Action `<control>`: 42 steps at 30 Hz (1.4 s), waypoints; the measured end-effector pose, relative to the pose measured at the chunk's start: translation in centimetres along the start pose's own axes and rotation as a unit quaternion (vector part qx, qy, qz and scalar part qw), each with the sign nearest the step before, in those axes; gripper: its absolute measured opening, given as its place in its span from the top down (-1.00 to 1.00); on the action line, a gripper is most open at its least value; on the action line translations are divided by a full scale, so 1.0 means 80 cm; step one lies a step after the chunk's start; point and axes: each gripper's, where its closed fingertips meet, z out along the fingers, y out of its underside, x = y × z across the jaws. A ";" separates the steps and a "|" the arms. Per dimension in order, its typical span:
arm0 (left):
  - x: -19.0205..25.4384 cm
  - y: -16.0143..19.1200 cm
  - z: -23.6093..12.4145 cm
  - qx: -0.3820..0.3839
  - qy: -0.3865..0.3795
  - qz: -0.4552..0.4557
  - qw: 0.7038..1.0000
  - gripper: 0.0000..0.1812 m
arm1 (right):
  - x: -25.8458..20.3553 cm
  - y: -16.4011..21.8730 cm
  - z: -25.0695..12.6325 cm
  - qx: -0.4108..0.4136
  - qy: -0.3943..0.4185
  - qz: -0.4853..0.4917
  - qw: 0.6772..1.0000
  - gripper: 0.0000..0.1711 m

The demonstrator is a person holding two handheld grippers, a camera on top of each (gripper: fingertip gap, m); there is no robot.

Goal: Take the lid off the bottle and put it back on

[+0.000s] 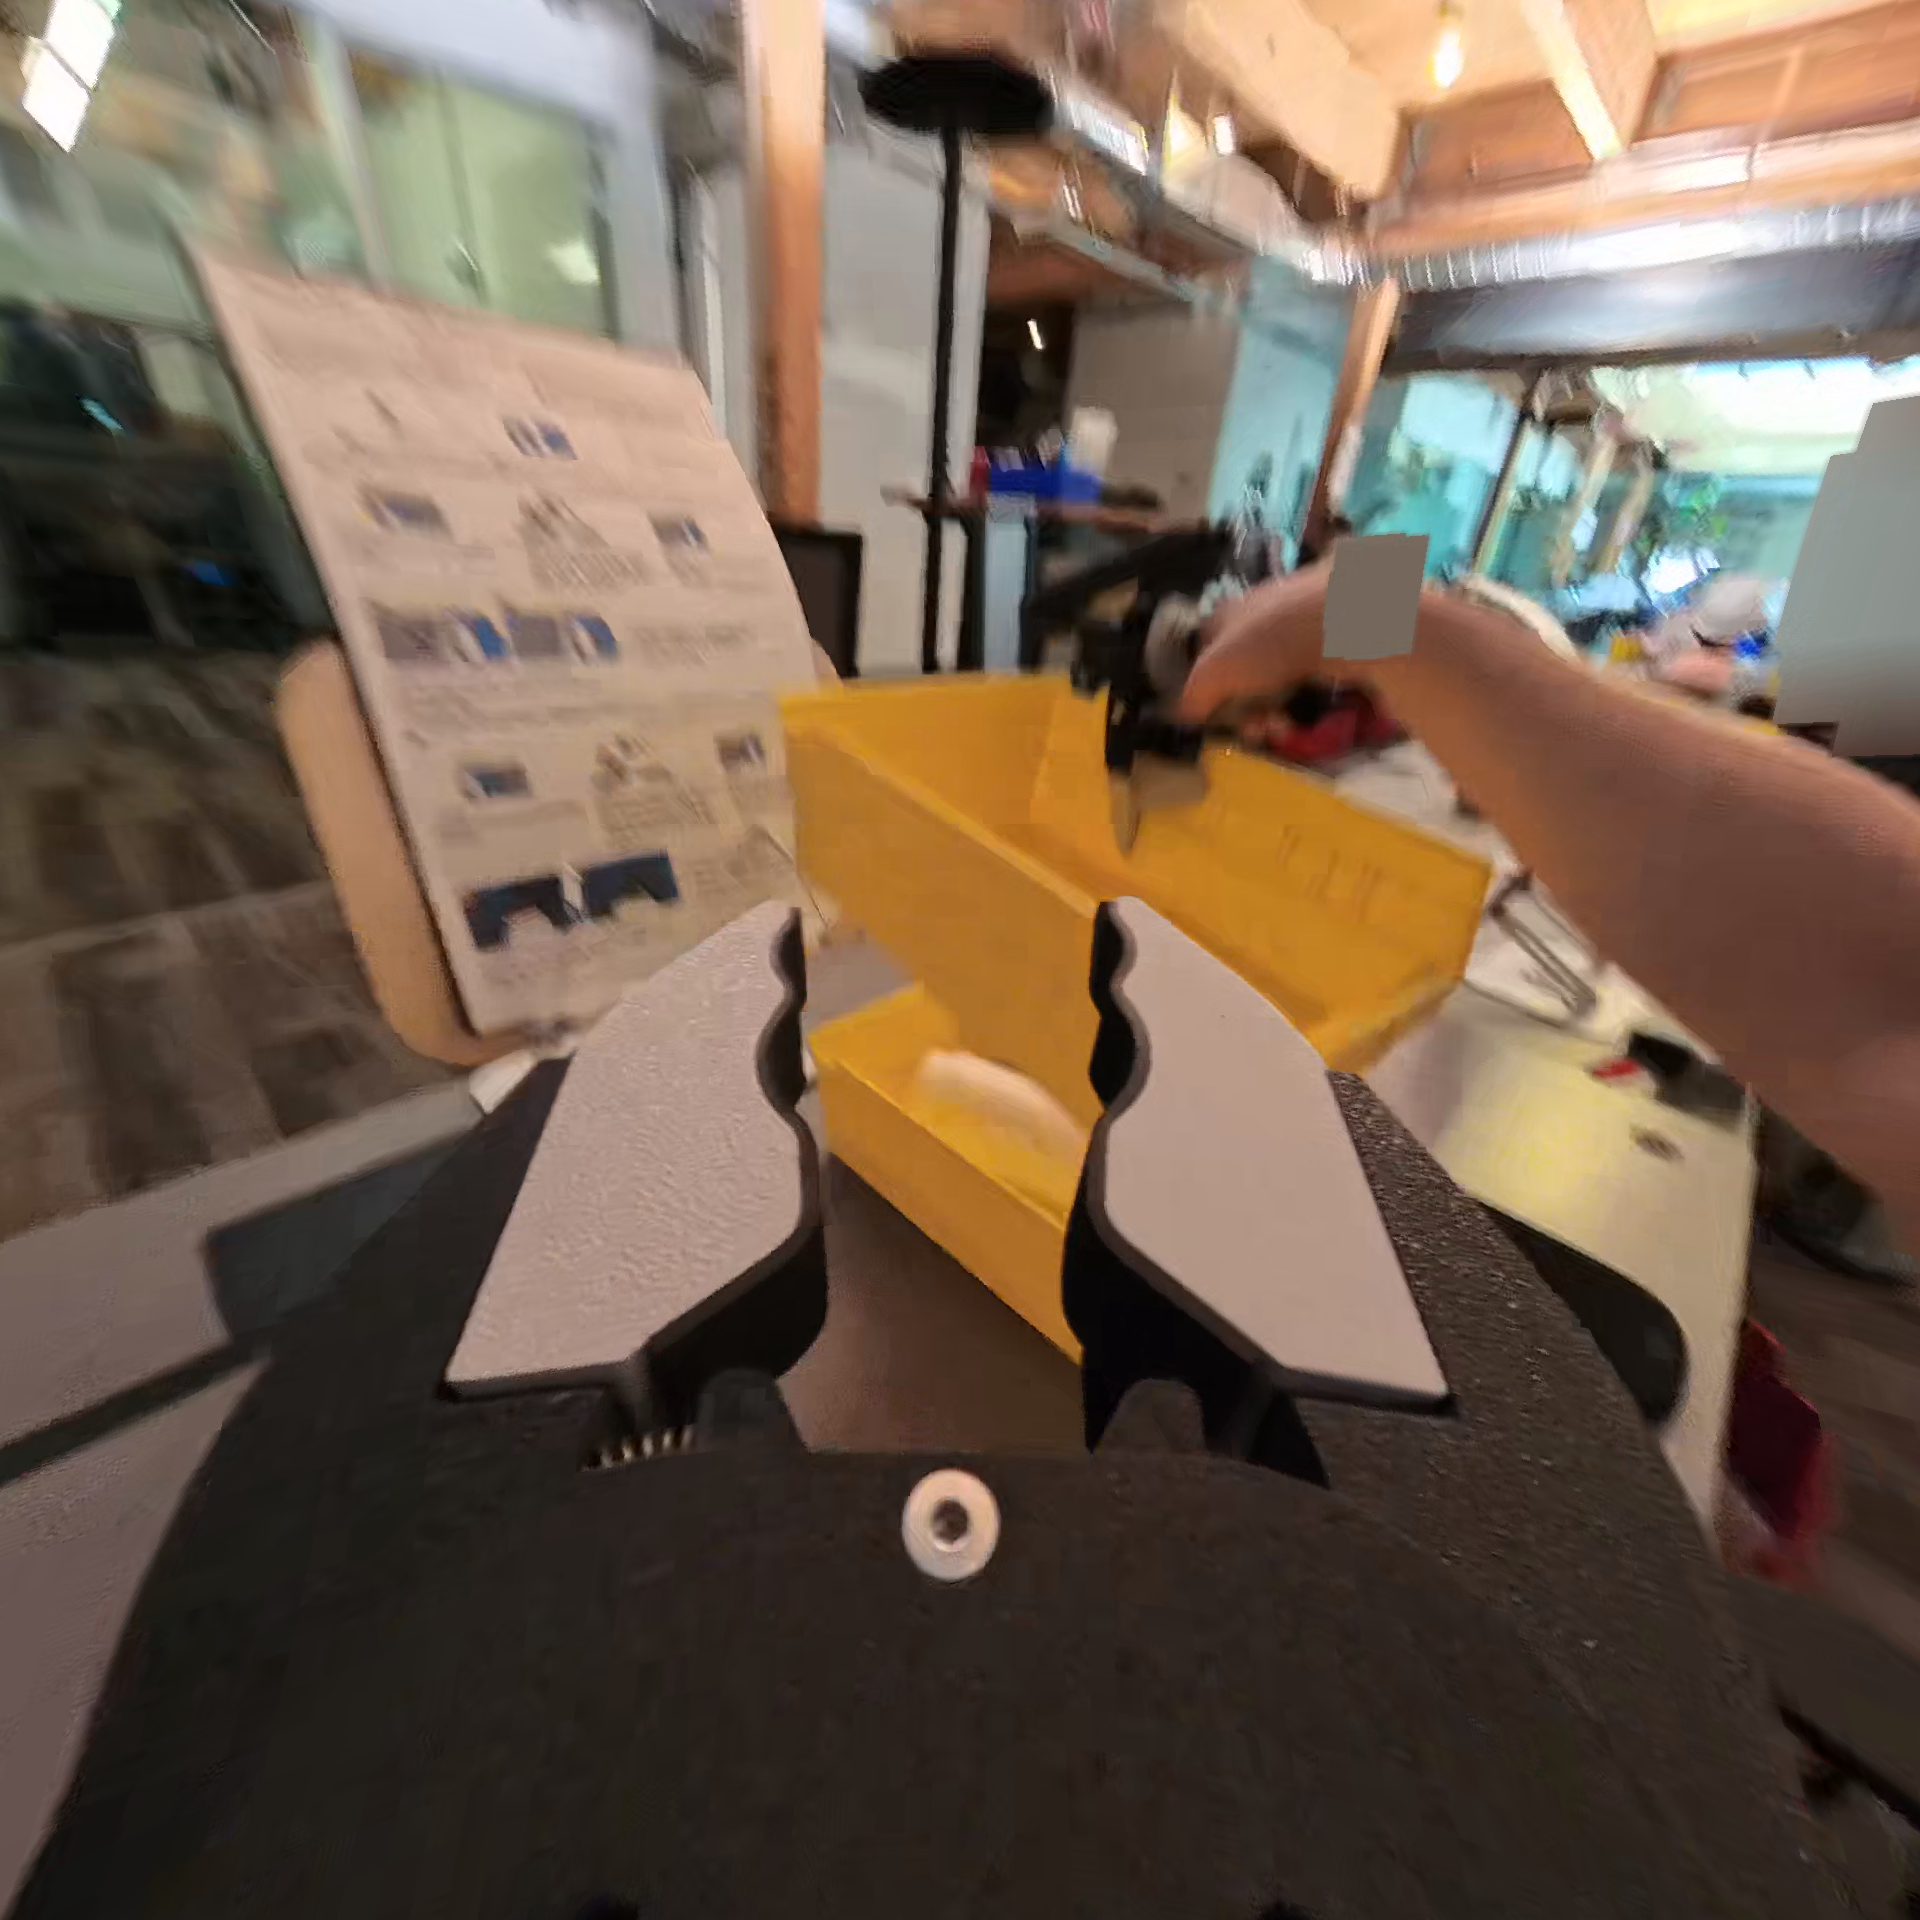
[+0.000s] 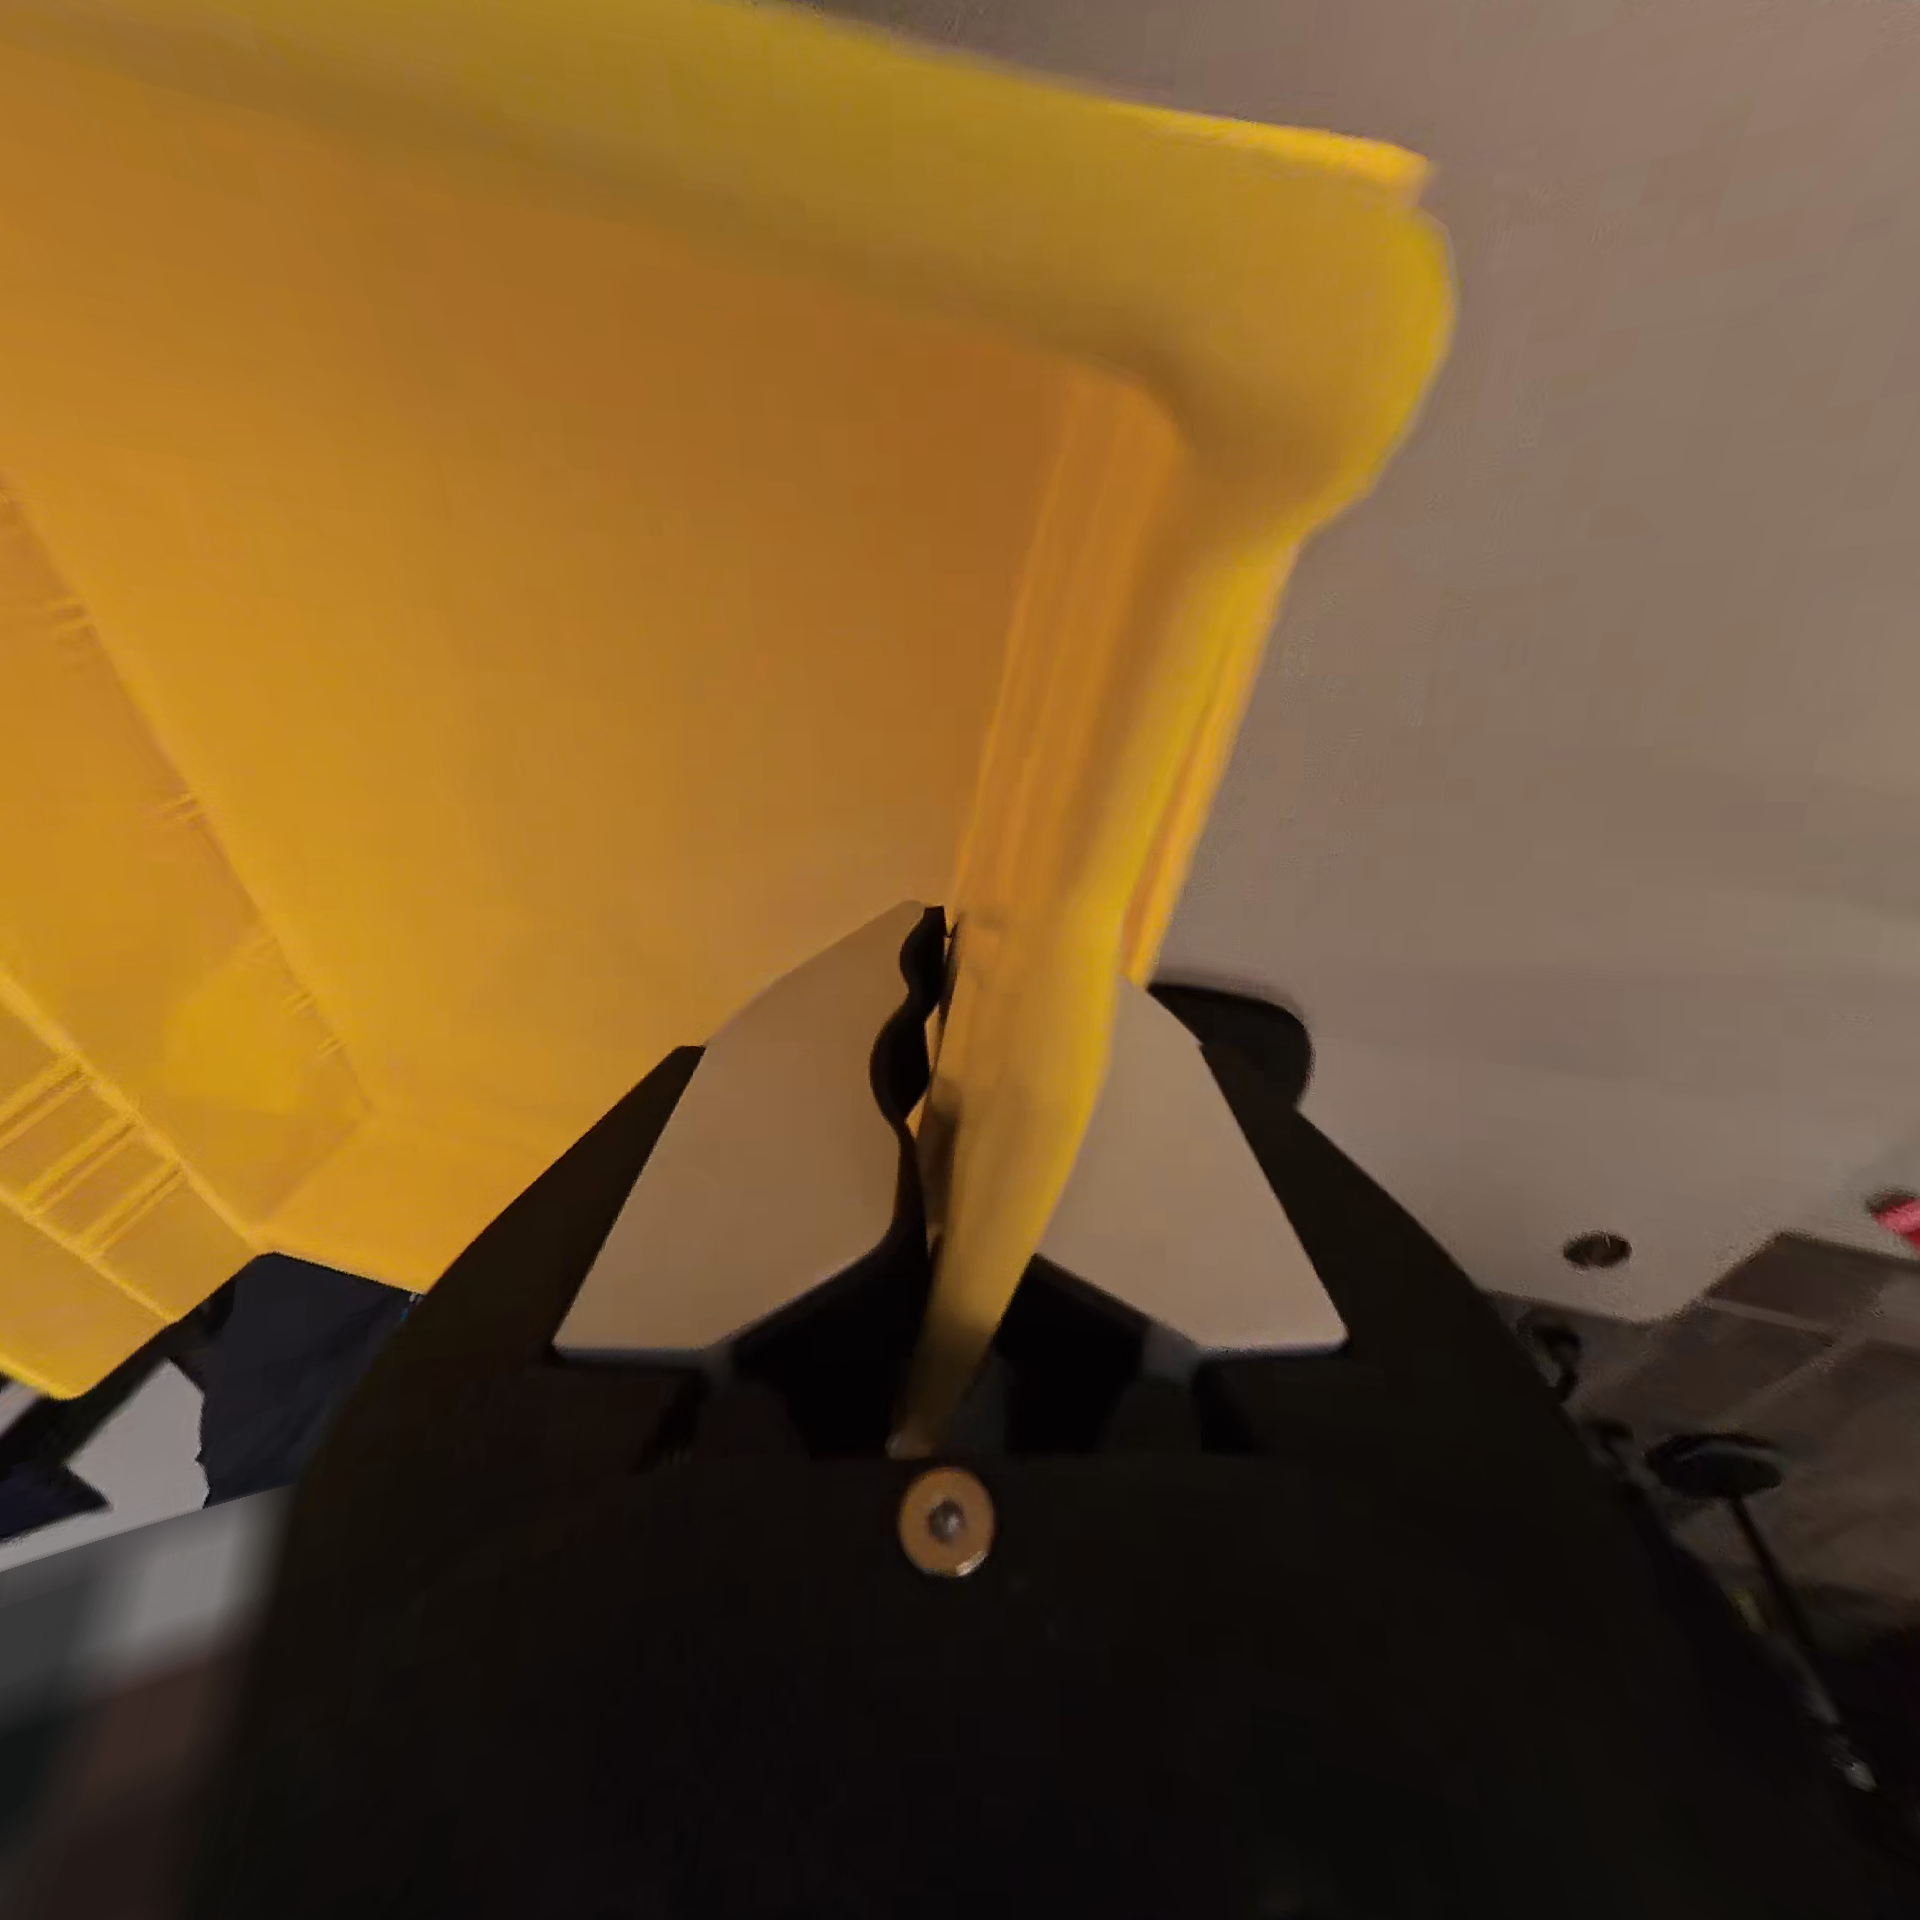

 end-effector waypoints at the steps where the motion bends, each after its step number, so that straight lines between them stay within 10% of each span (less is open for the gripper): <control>1: 0.000 0.019 0.017 -0.035 0.009 -0.007 0.999 0.37 | 0.034 0.012 -0.008 0.004 0.005 0.022 1.000 0.94; 9: 0.021 0.177 0.149 -0.221 0.092 -0.094 0.966 0.30 | 0.252 0.095 -0.002 0.009 -0.001 0.143 0.990 0.94; 18: 0.028 0.282 0.196 -0.324 0.072 -0.117 0.936 0.30 | 0.383 0.113 0.086 -0.037 0.008 0.138 0.990 0.92; 31: 0.015 0.381 0.240 -0.611 0.025 -0.104 0.784 0.36 | 0.427 0.099 0.190 -0.074 -0.014 0.118 0.990 0.93; 42: 0.010 0.385 0.227 -0.713 0.042 -0.210 0.668 0.84 | 0.401 0.077 0.210 -0.067 -0.016 0.092 0.993 0.93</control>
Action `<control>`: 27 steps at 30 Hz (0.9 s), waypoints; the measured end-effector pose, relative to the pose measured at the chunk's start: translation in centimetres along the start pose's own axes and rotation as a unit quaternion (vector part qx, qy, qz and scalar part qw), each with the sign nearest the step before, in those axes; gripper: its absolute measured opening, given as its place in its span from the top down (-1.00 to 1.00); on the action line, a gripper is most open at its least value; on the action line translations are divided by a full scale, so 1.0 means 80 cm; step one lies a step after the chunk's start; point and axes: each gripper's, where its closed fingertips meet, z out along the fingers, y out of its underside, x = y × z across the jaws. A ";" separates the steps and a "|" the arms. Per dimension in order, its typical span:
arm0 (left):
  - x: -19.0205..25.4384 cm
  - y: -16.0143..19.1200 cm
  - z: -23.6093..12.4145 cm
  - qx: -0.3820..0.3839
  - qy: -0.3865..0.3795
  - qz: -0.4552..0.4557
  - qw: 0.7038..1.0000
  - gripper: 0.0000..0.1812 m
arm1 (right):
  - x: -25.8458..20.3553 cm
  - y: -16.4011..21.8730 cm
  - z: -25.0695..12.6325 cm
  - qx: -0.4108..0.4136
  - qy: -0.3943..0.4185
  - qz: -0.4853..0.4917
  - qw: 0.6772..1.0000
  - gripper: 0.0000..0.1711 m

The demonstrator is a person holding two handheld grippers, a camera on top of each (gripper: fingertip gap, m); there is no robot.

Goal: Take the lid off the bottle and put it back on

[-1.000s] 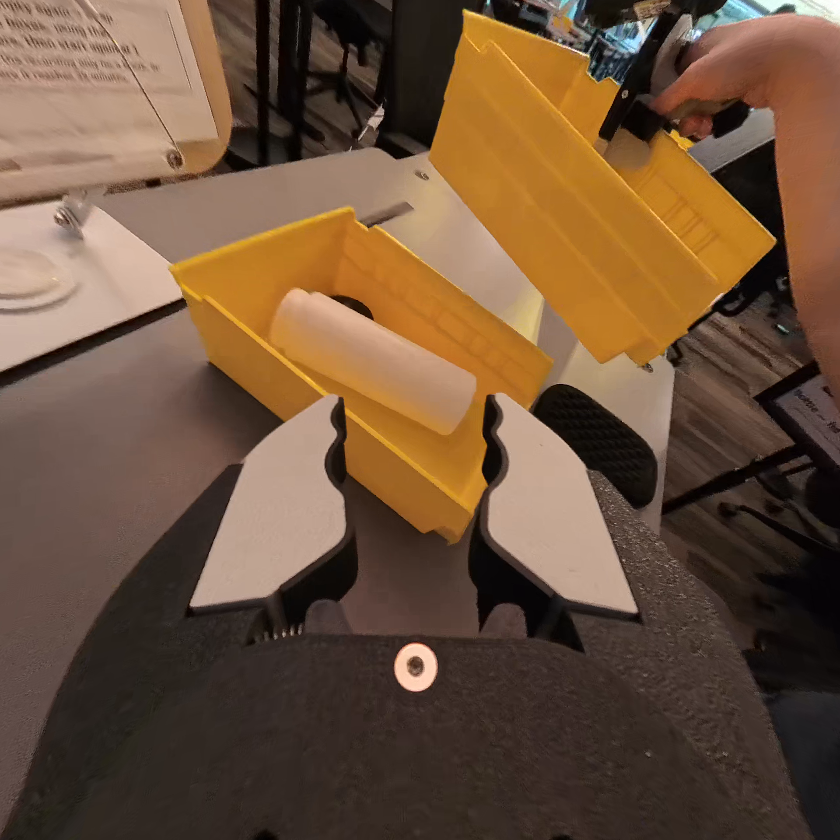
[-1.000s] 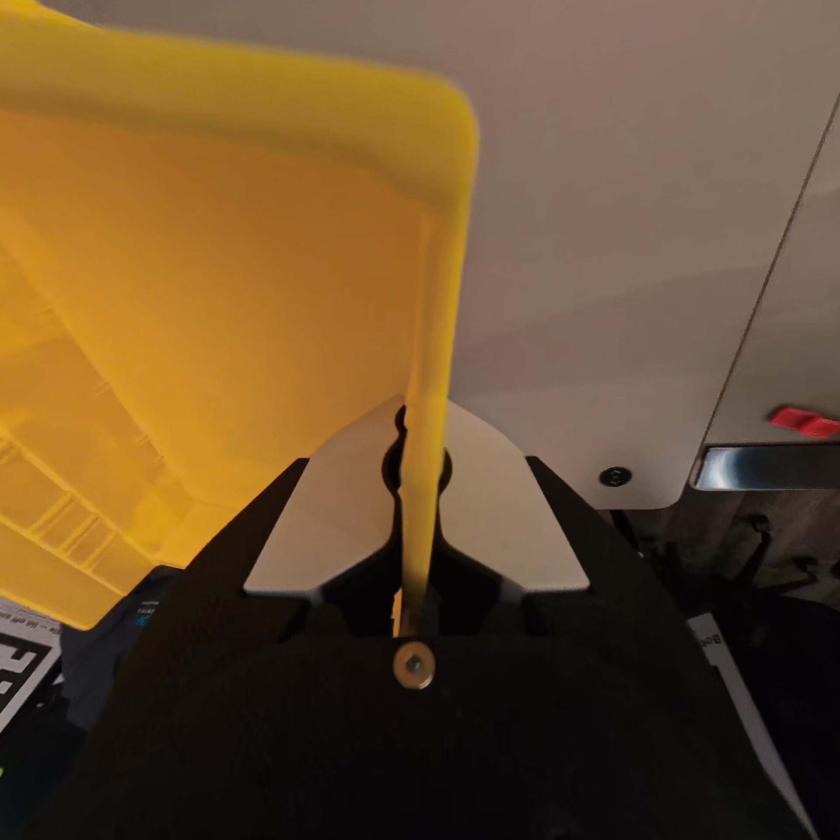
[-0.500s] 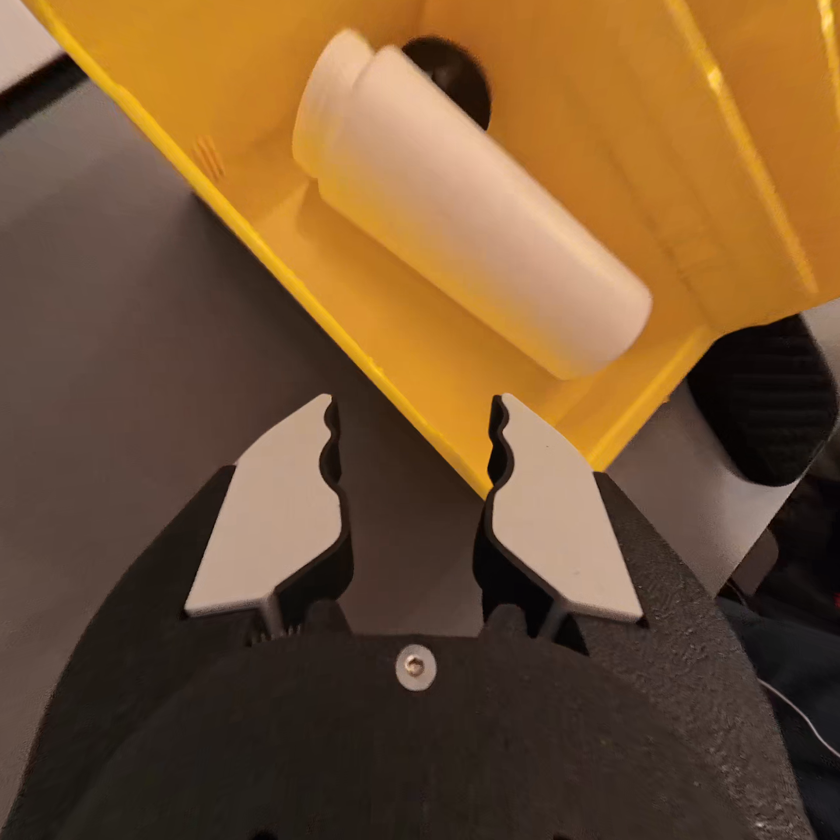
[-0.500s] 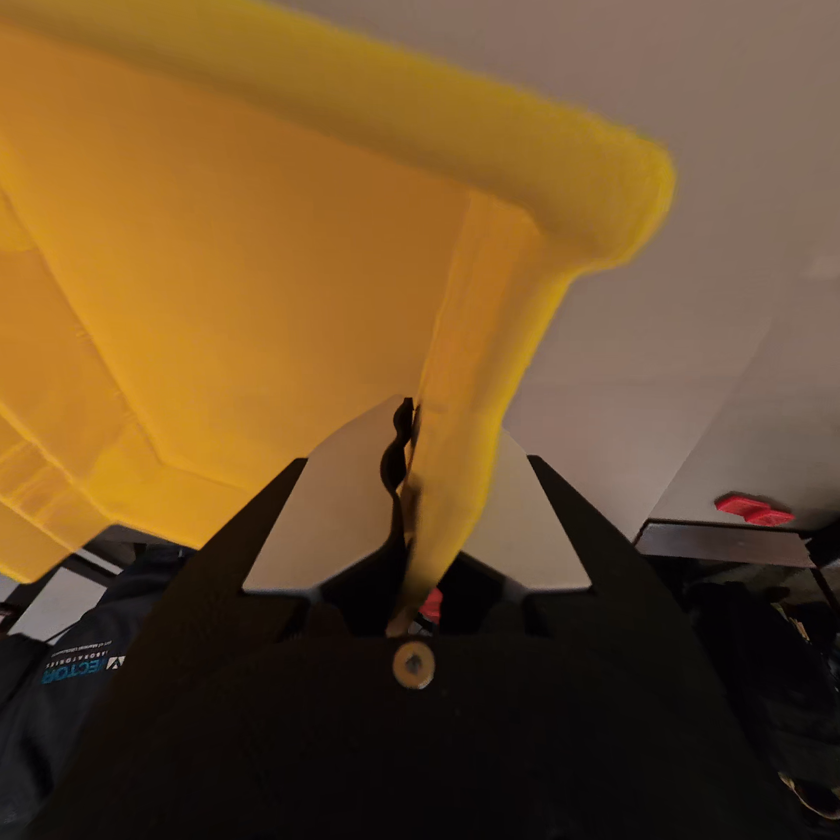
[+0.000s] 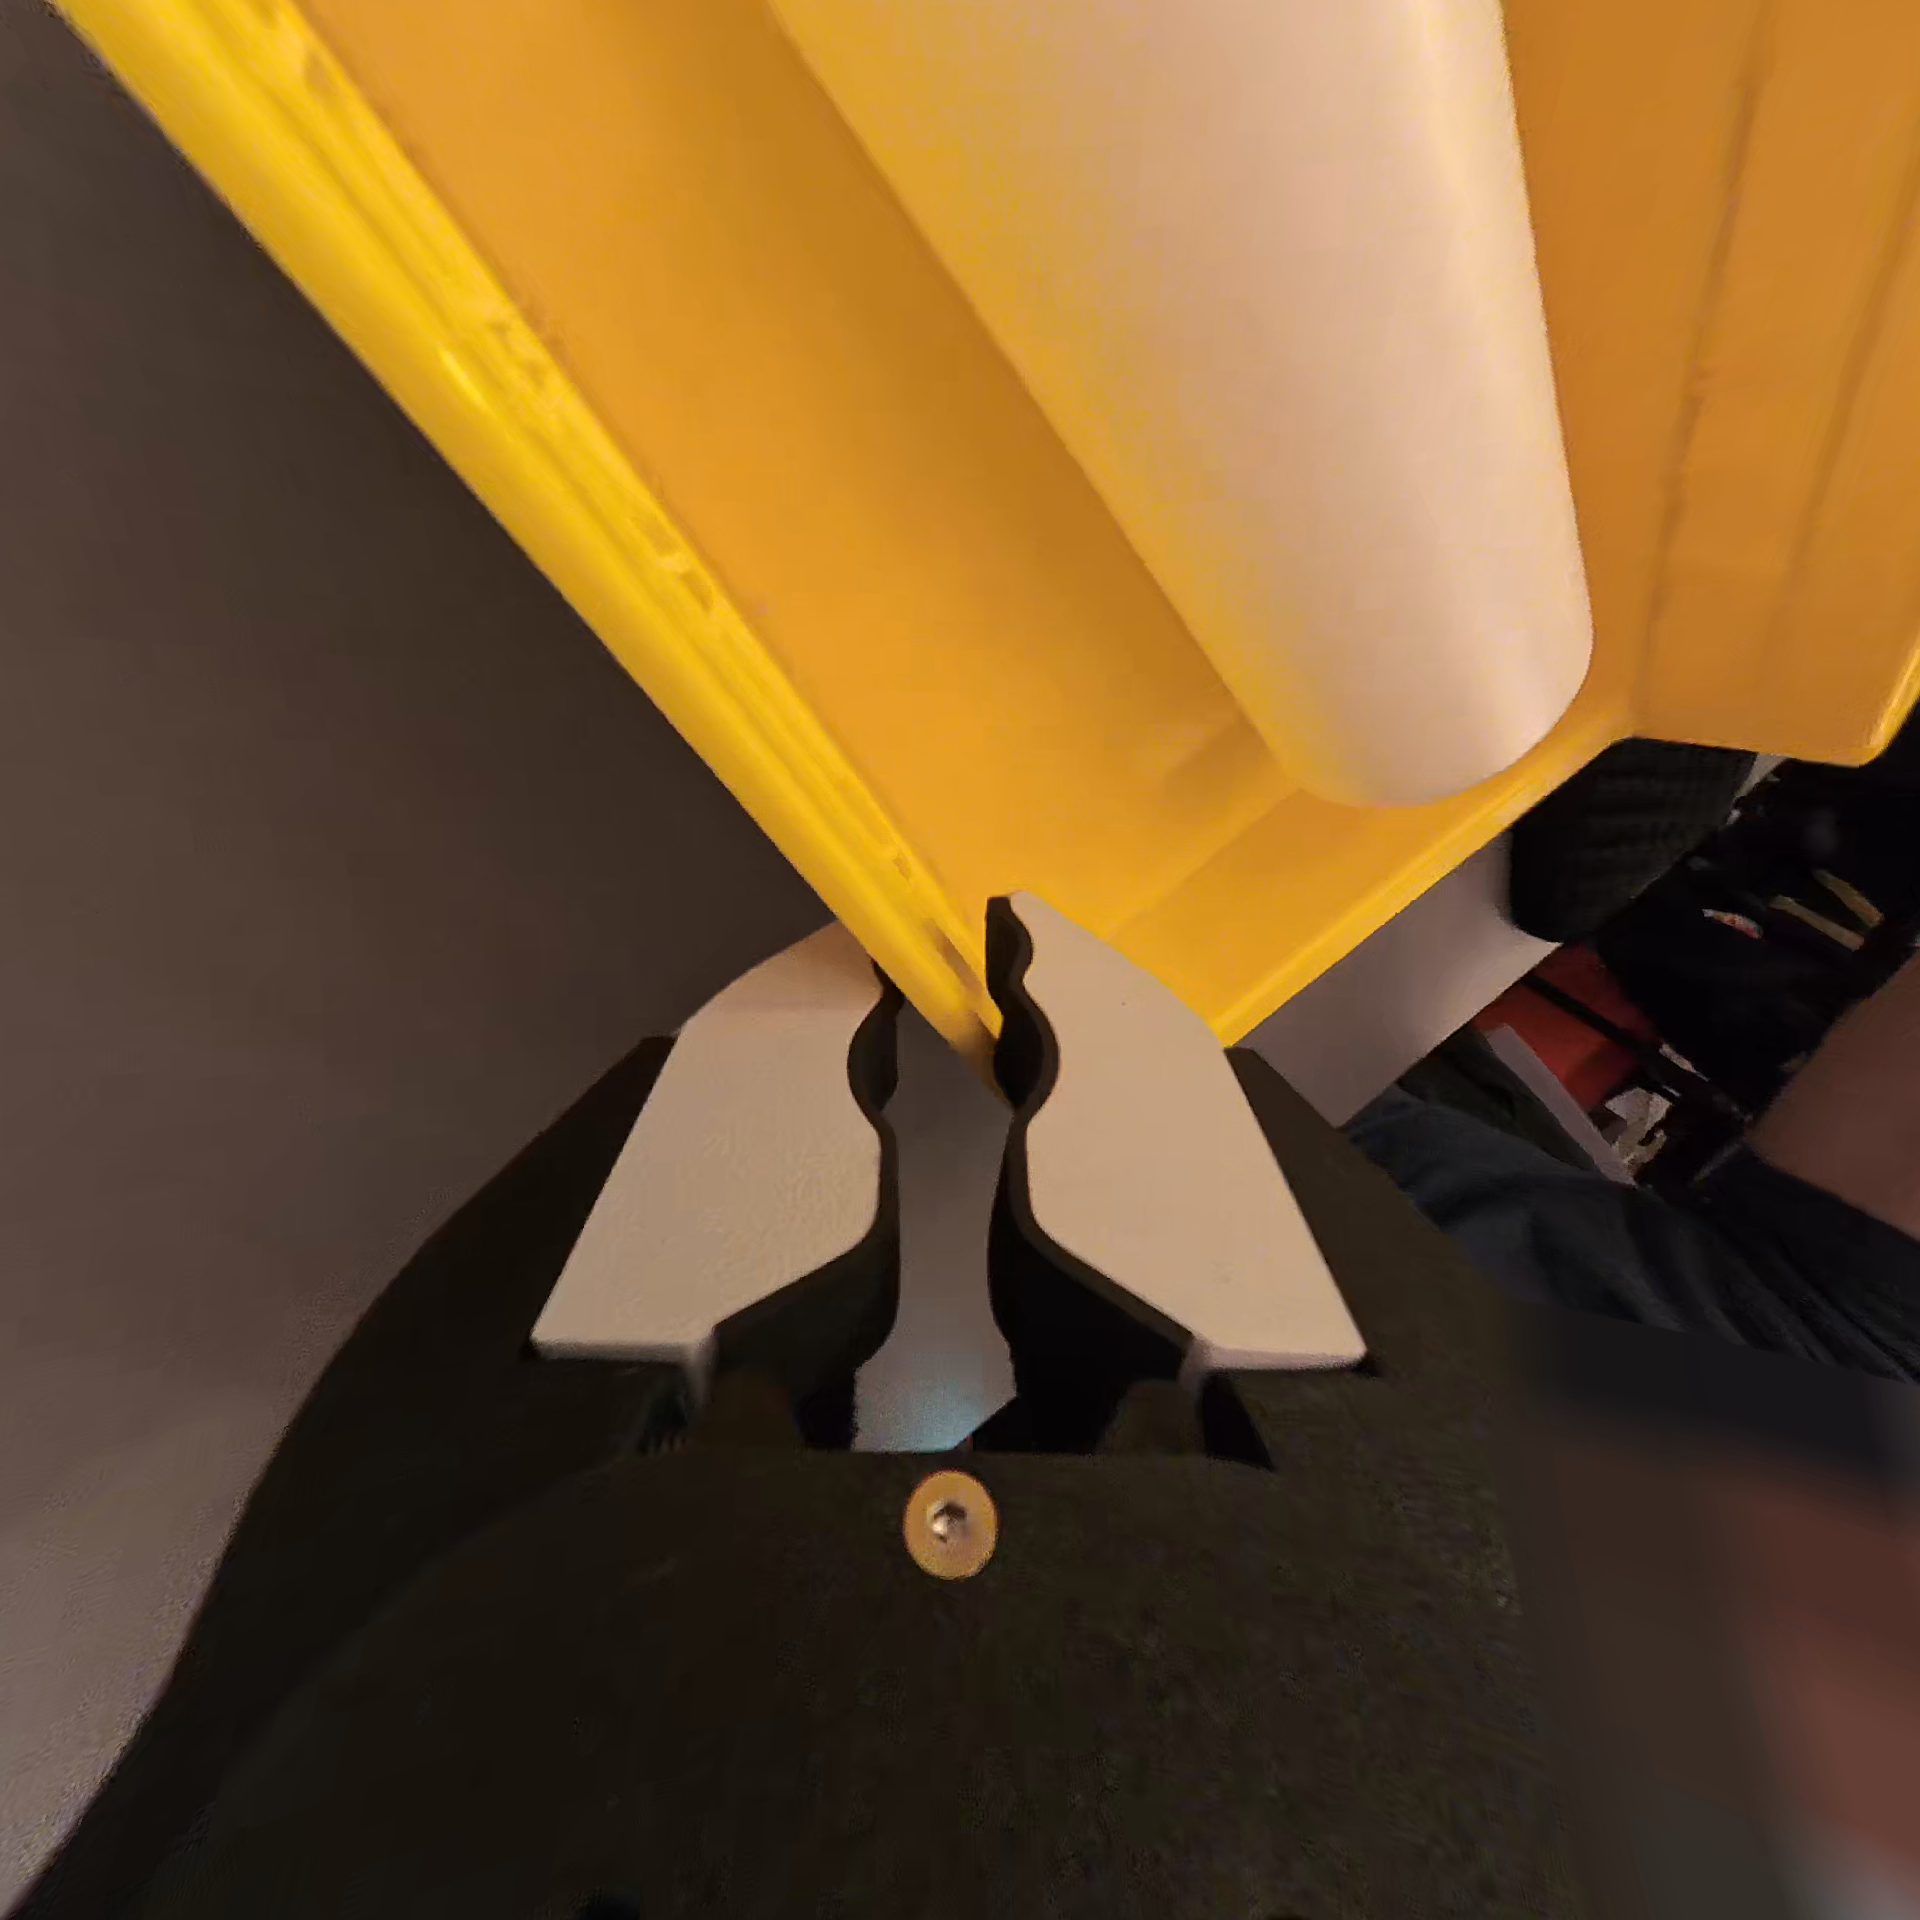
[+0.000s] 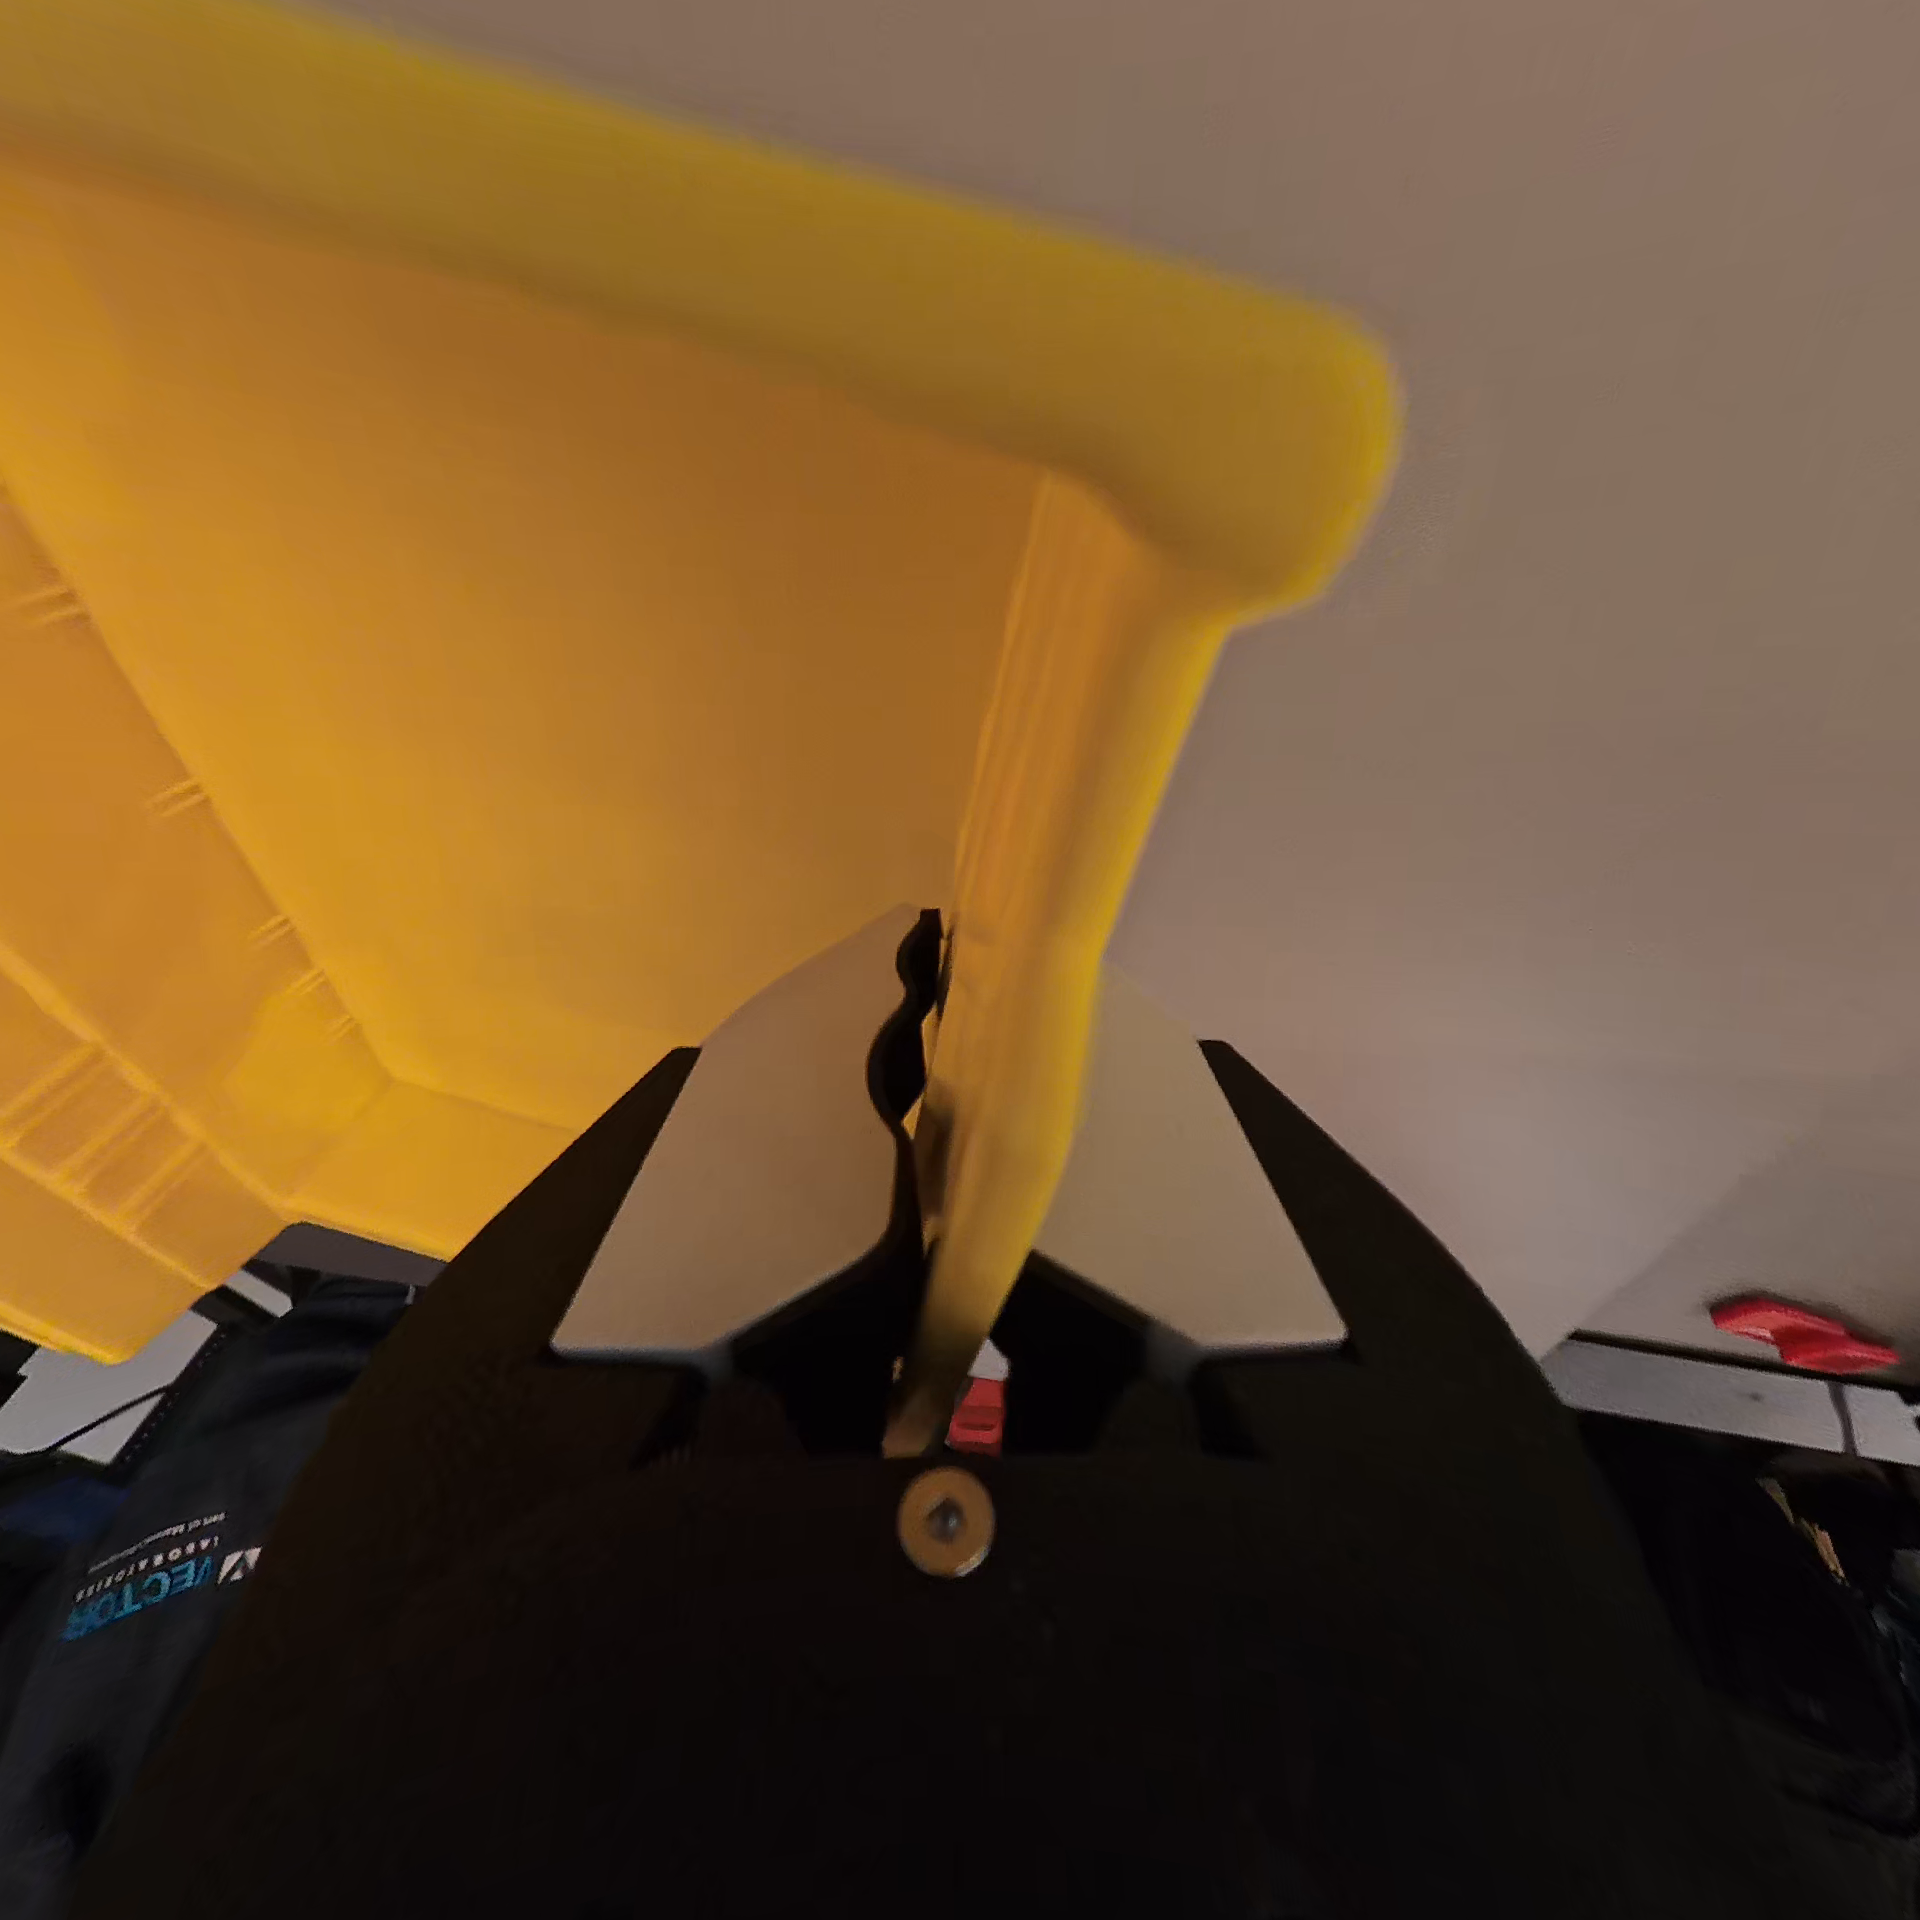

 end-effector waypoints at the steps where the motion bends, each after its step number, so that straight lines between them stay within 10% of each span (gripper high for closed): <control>1: -0.006 0.001 -0.003 -0.001 -0.010 0.000 1.000 0.85 | -0.007 -0.003 0.003 0.001 -0.004 -0.005 1.000 0.93; 27: -0.283 0.188 -0.121 0.103 -0.085 -0.197 0.971 0.95 | -0.096 -0.044 0.017 -0.004 -0.002 -0.034 0.999 0.95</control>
